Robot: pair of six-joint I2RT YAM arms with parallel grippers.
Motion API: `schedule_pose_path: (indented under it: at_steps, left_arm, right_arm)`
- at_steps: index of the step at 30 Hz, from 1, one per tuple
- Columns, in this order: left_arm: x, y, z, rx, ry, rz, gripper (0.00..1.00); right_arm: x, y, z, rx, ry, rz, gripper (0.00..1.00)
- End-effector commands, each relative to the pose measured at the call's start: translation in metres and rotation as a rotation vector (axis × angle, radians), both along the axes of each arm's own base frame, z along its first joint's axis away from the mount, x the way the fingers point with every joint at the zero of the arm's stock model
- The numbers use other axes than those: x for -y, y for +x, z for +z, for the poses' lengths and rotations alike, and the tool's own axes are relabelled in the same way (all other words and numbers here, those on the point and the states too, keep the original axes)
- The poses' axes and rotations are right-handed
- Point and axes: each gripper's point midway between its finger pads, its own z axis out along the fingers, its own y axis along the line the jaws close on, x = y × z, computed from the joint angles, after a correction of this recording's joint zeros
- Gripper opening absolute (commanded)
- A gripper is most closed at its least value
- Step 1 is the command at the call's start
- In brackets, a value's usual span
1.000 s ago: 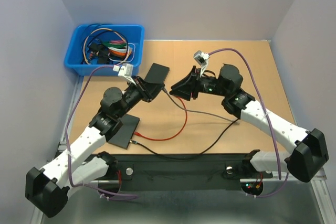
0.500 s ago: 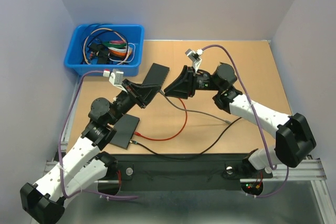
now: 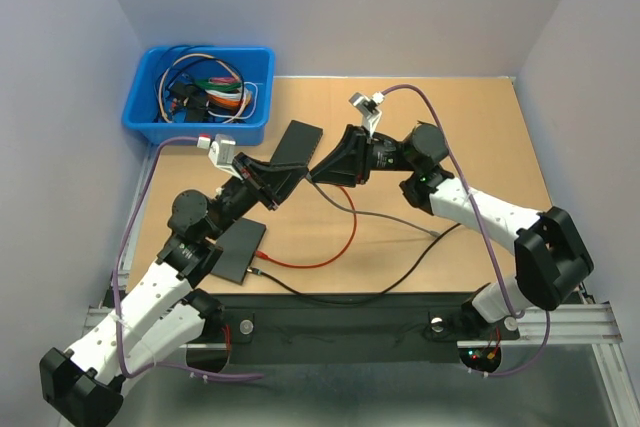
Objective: Insert the plug into the switch port
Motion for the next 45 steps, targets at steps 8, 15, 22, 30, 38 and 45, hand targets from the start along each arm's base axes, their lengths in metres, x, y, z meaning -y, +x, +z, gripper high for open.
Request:
schedule_pose_path:
  at_steps: [8, 15, 22, 30, 38, 45]
  left_arm:
    - [-0.002, -0.018, 0.03, 0.113, -0.066, -0.044, 0.0]
    - [-0.002, -0.02, 0.033, 0.129, -0.086, -0.055, 0.0]
    - [-0.001, -0.022, 0.034, 0.136, -0.102, -0.067, 0.0]
    - [0.001, -0.021, 0.035, 0.138, -0.118, -0.079, 0.0]
    - [0.002, -0.022, 0.038, 0.146, -0.125, -0.084, 0.0]
    - [0.002, -0.023, 0.035, 0.148, -0.131, -0.087, 0.0]
  right_arm:
    - [0.002, -0.005, 0.0, 0.037, 0.022, 0.026, 0.31]
    - [0.001, -0.004, -0.001, 0.028, 0.021, 0.031, 0.27]
    - [0.001, -0.008, 0.001, 0.032, 0.027, 0.049, 0.24]
    - [0.0, -0.014, -0.002, 0.029, 0.023, 0.083, 0.23]
    - [-0.001, -0.014, -0.002, 0.03, 0.027, 0.084, 0.19]
    - [0.0, -0.017, -0.004, 0.02, 0.026, 0.102, 0.21]
